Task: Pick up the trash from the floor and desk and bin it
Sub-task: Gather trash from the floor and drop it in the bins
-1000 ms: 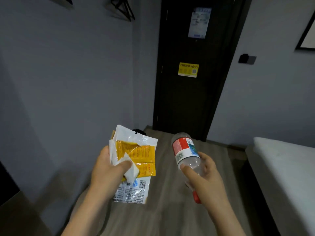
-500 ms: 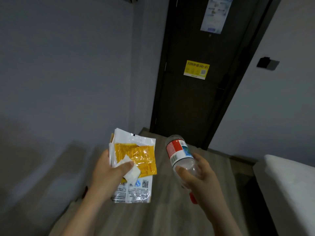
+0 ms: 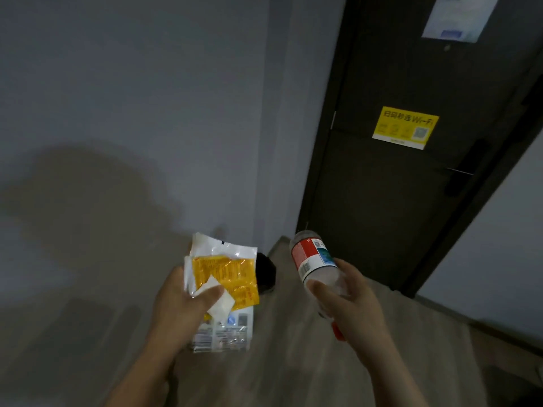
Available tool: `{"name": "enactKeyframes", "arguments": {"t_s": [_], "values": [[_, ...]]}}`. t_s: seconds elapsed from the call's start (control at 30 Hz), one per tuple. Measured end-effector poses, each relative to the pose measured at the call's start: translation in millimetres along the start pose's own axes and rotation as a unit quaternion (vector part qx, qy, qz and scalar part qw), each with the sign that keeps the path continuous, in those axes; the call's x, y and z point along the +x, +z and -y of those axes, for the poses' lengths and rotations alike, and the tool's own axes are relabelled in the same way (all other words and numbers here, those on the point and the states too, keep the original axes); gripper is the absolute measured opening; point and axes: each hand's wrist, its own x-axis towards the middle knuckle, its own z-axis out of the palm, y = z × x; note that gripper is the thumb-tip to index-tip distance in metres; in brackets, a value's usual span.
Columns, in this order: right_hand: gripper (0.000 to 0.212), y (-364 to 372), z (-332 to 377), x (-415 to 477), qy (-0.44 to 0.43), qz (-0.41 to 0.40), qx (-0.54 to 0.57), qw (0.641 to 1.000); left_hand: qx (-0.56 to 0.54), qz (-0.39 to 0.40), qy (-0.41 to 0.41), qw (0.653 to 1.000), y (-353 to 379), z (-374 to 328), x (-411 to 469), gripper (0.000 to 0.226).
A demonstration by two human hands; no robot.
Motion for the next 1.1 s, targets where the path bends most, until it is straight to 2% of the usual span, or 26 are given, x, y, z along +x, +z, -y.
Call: {"name": "enactKeyframes", "arguments": {"t_s": [0.27, 0.47, 0.7, 0.83, 0.97, 1.1], "values": [[0.068, 24.3, -10.4, 159.6, 0.011, 0.064, -0.056, 0.996, 0.041, -0.037, -0.028, 0.998, 38.3, 37.0, 113.6, 0.028], [0.068, 72.5, -41.4, 255.0, 0.058, 0.113, -0.103, 0.987, 0.062, -0.051, -0.062, 0.995, 55.4, 80.6, 205.3, 0.028], [0.070, 132.3, -84.1, 353.8, 0.168, 0.118, -0.186, 0.961, 0.100, -0.025, -0.175, 0.979, 65.3, 145.7, 322.7, 0.029], [0.070, 166.5, -111.6, 399.6, 0.197, 0.117, -0.189, 0.955, 0.123, 0.012, -0.229, 0.966, 77.0, 183.0, 379.1, 0.046], [0.070, 192.1, -144.7, 430.0, 0.236, 0.135, -0.200, 0.941, 0.174, 0.066, -0.252, 0.950, 97.0, 219.8, 407.9, 0.039], [0.069, 203.4, -185.9, 462.3, 0.271, 0.154, -0.195, 0.930, 0.229, 0.080, -0.295, 0.924, 121.1, 252.6, 420.6, 0.059]]}}
